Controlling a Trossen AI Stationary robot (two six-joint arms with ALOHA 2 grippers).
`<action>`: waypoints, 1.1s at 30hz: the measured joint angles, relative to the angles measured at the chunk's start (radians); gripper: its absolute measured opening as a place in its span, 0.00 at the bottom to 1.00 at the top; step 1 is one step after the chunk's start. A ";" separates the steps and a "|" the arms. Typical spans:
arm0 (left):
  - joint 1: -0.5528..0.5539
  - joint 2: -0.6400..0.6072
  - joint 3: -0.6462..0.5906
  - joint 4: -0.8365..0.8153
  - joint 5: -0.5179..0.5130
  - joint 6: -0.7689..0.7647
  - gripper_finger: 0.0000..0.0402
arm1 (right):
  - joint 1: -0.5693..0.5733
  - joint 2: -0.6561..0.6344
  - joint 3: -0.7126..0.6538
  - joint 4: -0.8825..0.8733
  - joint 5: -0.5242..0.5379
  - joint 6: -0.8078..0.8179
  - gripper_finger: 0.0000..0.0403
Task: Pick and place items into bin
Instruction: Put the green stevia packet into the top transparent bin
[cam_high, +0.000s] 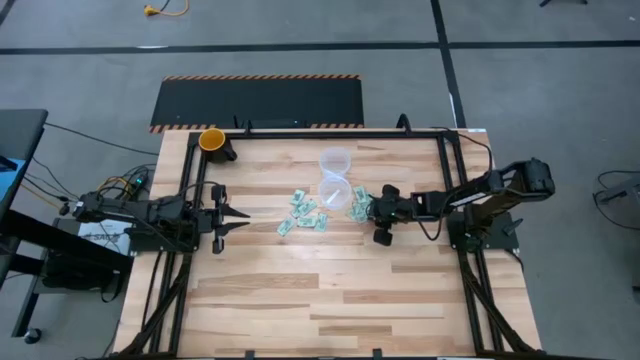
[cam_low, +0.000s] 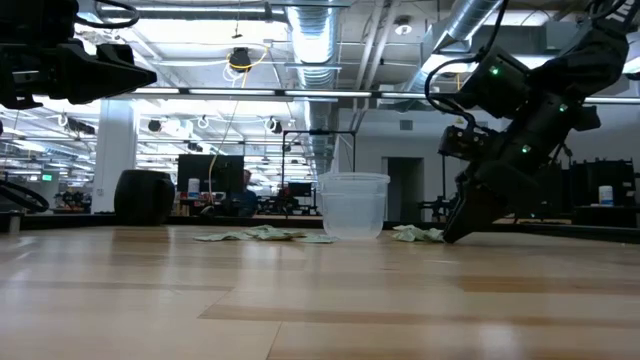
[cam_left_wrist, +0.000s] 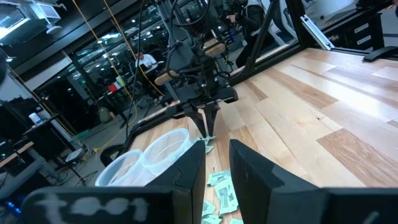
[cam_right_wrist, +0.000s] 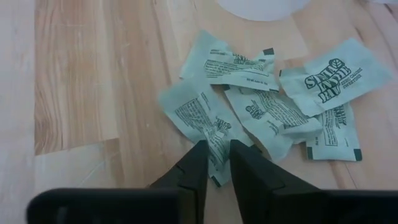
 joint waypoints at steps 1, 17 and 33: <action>0.000 0.000 0.000 0.000 0.000 0.000 0.15 | 0.000 0.000 0.000 0.001 -0.001 0.000 0.11; 0.000 0.000 0.000 0.000 0.000 0.000 0.15 | 0.022 0.007 0.060 -0.035 -0.106 -0.034 0.01; 0.000 0.000 0.000 0.000 0.000 0.000 0.15 | 0.061 0.007 0.360 -0.418 -0.105 -0.230 0.00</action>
